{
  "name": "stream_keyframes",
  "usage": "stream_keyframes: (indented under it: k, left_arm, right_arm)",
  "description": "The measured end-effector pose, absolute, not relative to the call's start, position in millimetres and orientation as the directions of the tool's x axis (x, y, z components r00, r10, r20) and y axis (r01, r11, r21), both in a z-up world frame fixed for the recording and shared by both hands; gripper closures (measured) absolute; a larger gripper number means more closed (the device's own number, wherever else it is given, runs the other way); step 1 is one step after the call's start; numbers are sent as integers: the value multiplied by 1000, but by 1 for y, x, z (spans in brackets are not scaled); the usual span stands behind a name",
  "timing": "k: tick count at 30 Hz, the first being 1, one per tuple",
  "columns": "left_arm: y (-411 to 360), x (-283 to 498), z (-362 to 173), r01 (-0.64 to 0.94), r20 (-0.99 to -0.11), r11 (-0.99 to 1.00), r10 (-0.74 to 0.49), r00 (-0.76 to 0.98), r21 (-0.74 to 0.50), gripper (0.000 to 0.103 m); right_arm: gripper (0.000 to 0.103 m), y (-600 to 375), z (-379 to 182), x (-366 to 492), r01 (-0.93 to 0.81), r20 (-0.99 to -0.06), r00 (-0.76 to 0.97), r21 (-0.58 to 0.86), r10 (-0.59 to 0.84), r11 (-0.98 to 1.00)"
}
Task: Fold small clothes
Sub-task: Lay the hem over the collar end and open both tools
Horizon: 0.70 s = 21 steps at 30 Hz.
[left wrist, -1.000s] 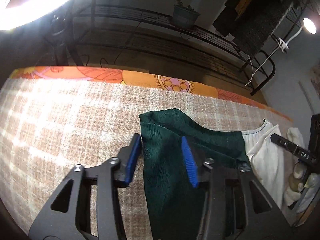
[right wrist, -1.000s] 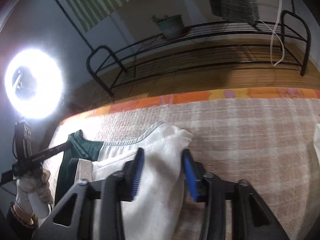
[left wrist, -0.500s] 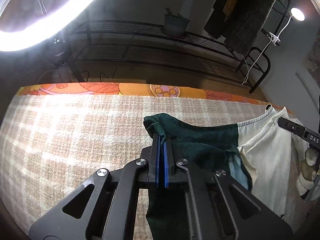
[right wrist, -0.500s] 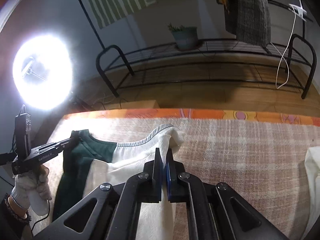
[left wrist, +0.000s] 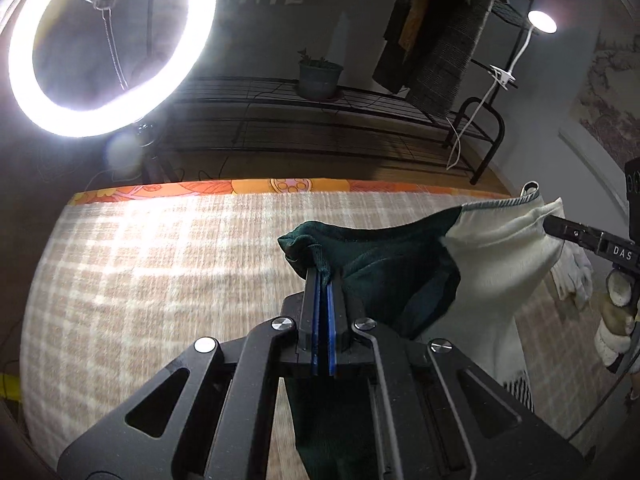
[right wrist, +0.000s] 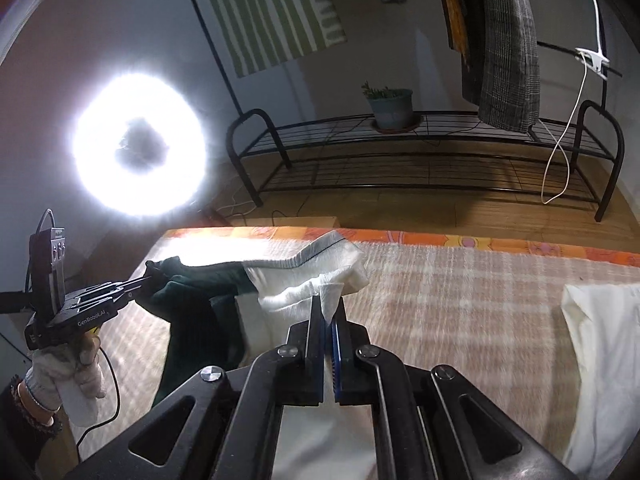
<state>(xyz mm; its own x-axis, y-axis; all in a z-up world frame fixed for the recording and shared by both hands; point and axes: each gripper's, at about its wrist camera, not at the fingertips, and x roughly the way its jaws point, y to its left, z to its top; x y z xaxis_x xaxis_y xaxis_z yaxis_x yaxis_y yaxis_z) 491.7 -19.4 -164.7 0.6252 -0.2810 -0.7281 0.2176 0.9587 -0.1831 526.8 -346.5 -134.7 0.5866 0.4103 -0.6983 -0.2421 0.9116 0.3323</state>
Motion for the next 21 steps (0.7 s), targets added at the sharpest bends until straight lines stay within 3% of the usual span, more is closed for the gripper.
stream_keyframes:
  k: [10, 21]
  left_arm:
    - [-7, 395, -165, 267, -739, 951, -290, 608, -154, 103]
    - [-16, 309, -214, 312, -779, 942, -285, 558, -122, 103]
  right_arm:
    - [103, -340, -127, 425, -297, -727, 551, 288, 410, 910]
    - [103, -336, -169, 329, -301, -783, 489, 263, 385, 917]
